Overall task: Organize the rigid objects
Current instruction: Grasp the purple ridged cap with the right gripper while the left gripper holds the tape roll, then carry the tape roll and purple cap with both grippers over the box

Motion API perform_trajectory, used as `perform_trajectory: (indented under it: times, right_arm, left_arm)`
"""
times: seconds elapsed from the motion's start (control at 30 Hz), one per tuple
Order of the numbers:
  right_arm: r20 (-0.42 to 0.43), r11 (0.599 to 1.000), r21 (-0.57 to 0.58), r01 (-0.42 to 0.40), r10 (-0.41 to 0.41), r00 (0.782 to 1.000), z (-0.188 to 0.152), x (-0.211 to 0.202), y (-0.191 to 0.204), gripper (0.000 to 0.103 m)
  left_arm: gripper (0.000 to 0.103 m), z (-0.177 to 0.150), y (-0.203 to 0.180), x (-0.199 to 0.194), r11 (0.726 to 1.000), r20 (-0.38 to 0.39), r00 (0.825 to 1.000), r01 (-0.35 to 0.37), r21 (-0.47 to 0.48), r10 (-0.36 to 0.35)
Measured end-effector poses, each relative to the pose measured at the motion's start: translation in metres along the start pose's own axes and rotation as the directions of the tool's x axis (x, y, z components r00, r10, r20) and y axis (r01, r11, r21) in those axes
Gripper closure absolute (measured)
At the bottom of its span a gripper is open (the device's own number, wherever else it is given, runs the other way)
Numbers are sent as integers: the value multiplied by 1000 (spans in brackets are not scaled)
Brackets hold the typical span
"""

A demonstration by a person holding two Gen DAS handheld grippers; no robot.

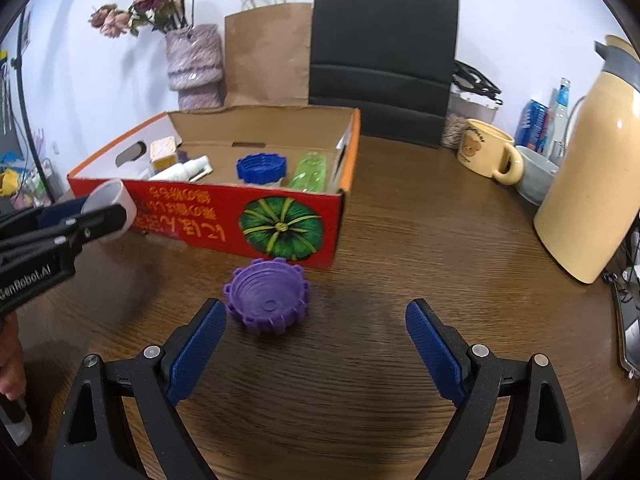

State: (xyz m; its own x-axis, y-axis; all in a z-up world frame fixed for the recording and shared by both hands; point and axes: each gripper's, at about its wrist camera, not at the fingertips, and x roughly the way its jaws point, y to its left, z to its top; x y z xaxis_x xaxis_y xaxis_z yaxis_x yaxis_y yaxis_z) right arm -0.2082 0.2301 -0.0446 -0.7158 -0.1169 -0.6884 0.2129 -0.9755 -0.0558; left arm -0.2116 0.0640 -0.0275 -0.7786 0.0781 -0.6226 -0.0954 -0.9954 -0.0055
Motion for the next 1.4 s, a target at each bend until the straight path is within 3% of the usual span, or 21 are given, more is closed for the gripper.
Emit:
perform_trajectory:
  times: [0.37, 0.7, 0.73, 0.8, 0.87, 1.4]
  right_arm:
    - [-113, 1000, 5, -26, 27, 993, 4, 28, 17, 8]
    - [-134, 998, 56, -24, 32, 990, 8, 36, 16, 9]
    - [-130, 998, 52, -27, 34, 991, 8, 36, 18, 12]
    - [-127, 998, 50, -38, 44, 991, 9, 35, 20, 35]
    - [-128, 997, 50, -51, 57, 990, 9, 36, 20, 45]
    - [64, 995, 8, -96, 96, 993, 16, -8, 39, 45]
  left_arm:
    - [63, 2, 26, -5, 1000, 21, 1000, -22, -21, 22]
    - [63, -1, 31, -6, 1000, 17, 1000, -19, -8, 19]
    - [63, -1, 31, -6, 1000, 19, 1000, -18, -7, 18]
    - [63, -1, 31, -6, 1000, 20, 1000, -18, -7, 18]
    - [63, -2, 32, -7, 1000, 19, 1000, -18, -8, 18]
    - [63, 3, 34, -19, 1000, 61, 998, 5, -30, -3]
